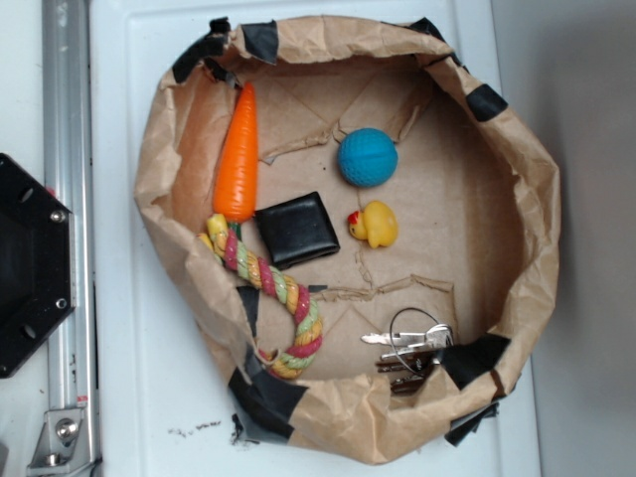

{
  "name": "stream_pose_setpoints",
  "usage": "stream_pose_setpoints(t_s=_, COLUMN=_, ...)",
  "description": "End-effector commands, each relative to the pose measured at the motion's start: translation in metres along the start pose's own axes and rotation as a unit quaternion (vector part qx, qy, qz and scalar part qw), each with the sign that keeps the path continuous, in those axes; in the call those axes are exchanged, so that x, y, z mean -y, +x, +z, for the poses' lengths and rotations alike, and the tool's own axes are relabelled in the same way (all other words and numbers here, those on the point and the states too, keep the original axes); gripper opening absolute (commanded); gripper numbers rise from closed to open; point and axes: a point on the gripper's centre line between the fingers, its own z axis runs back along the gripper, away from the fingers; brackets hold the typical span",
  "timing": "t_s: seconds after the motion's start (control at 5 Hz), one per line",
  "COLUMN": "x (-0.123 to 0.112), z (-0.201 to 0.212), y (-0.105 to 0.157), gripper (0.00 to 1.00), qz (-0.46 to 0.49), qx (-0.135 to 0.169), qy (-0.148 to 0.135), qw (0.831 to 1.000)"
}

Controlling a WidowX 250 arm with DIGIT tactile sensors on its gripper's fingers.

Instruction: Grab the yellow duck.

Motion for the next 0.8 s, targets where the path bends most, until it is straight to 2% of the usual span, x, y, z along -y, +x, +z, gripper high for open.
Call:
stream_pose_setpoints(t_s=0.0, x=0.000, z=0.000, y=0.000, gripper=1.00, qz=0.000, qx=0.000, qy=0.000, qw=1.000)
stream_pose_setpoints(t_s=0.2, x=-0.018, z=-0.009, y=0.050, gripper=1.00, qz=0.020, qx=0.047, qy=-0.041, qw=0.998)
stream_pose_setpoints(t_s=0.4, x=-0.015, z=-0.022, y=0.091, gripper=1.00, qz=0.056, qx=0.097, qy=-0.008, qw=0.994)
stream_pose_setpoints(t_s=0.6, x=-0.016, z=-0.046, y=0.112, gripper=1.00, qz=0.151, qx=0.103, qy=0.003, qw=0.983)
